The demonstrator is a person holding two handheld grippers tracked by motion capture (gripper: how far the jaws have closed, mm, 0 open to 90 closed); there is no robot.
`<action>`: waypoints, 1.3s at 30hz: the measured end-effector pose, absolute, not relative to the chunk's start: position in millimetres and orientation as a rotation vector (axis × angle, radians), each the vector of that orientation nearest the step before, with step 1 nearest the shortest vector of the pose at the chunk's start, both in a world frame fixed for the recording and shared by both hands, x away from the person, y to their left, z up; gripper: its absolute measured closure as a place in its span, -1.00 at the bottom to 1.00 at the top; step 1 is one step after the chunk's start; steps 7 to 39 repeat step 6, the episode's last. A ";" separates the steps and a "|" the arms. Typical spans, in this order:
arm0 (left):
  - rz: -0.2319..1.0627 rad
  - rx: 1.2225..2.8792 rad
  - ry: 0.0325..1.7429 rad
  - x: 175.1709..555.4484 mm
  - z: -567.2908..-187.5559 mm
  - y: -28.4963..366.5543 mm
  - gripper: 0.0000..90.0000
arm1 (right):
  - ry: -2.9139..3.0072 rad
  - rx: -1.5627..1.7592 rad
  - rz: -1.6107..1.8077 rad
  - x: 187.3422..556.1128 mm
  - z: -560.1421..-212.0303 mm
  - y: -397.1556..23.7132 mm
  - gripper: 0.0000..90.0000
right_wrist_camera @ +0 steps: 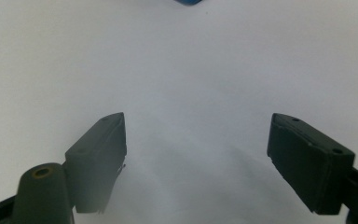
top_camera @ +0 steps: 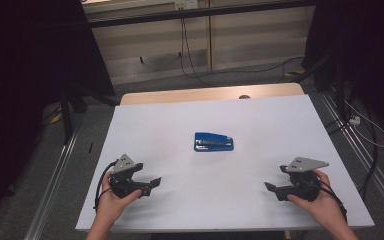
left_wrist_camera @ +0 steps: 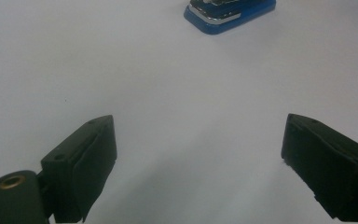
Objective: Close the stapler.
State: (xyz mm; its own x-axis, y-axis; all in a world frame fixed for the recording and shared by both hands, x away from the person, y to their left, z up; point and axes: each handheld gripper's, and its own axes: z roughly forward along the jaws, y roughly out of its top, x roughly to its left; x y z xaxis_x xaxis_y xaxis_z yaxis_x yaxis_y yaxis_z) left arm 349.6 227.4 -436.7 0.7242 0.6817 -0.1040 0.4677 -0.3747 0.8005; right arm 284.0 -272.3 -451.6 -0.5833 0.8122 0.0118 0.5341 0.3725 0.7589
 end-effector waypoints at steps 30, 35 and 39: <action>0.301 2.042 0.881 353.9 -439.0 227.1 -0.79 | 2.257 1.187 1.073 285.3 -453.1 -273.0 -0.59; 0.301 2.042 0.881 353.9 -439.0 227.1 -0.79 | 2.257 1.187 1.073 285.3 -453.1 -273.0 -0.59; 0.301 2.042 0.881 353.9 -439.0 227.1 -0.79 | 2.257 1.187 1.073 285.3 -453.1 -273.0 -0.59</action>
